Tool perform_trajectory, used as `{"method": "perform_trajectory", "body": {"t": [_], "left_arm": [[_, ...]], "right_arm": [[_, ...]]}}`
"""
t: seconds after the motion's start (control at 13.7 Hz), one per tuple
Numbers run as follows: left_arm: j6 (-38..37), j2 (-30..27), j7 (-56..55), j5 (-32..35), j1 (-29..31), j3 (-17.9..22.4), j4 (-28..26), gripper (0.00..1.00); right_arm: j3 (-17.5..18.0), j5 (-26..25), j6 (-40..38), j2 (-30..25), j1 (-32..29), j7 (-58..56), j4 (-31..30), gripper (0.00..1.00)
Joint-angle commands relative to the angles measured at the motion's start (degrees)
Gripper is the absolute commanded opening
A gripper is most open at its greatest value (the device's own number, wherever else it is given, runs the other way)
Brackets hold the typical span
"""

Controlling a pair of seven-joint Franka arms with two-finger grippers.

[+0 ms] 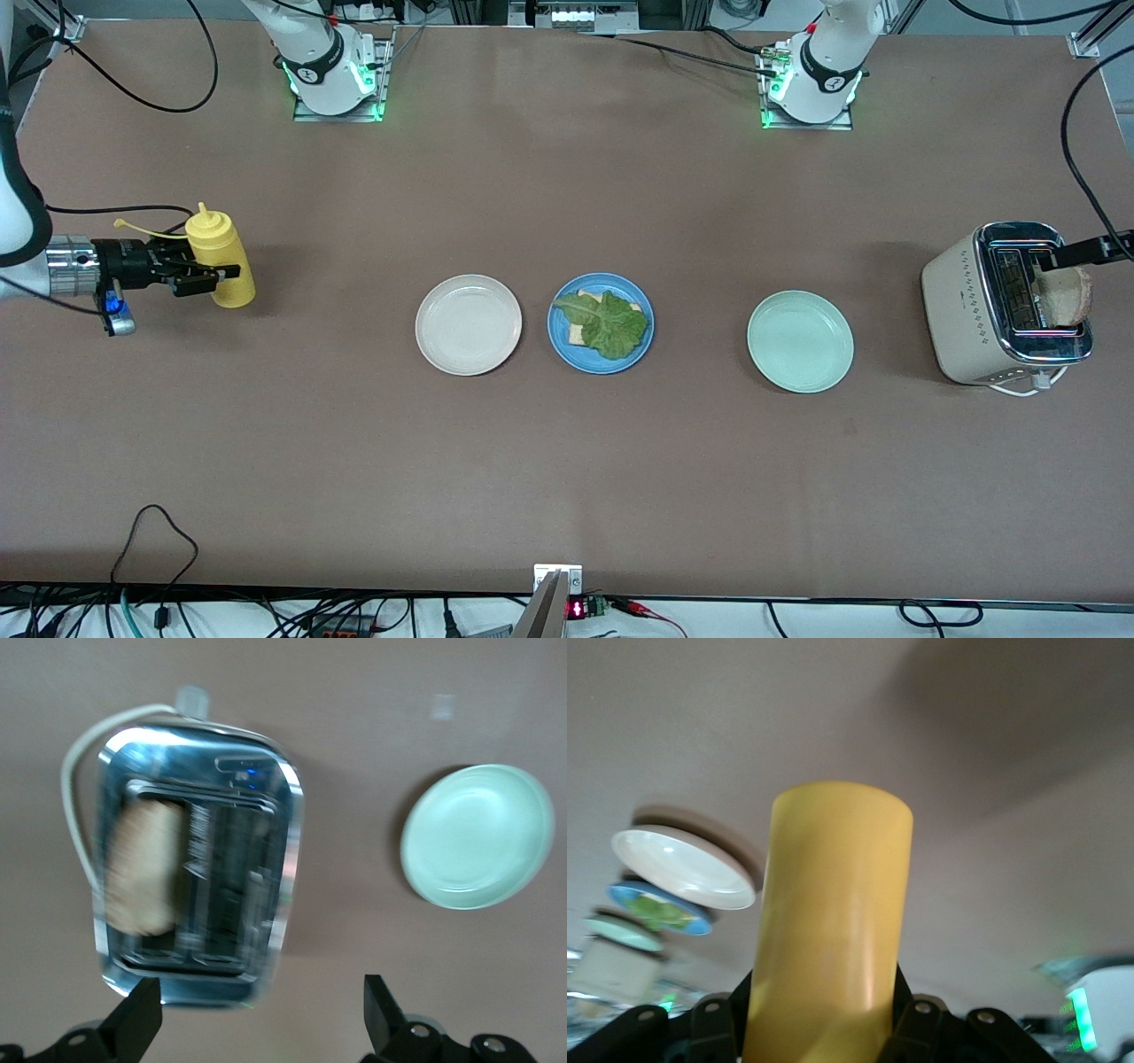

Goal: Make sandwich in blue plate with both arms
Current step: 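Pull the second toast slice from the toaster with the left gripper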

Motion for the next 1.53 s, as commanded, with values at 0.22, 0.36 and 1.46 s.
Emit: {"method": "perform_trajectory", "body": {"t": [0.22,0.36,1.46], "left_arm": [[4.07,7.0,12.19,3.41,5.46,-0.74,1.68,1.0],[3.9,8.5,12.37,3.5,5.64,-0.74,1.59,1.0],[3.54,10.88,12.19,3.41,7.14,-0.74,2.2,0.04]], "right_arm": [[1.58,9.34,-4.98,5.8,-4.75,15.02,2.11,0.01],[1.58,9.25,-6.64,8.35,-5.19,16.52,3.78,0.02],[1.58,6.27,-5.69,18.11,-8.8,12.32,7.92,0.12]]}}
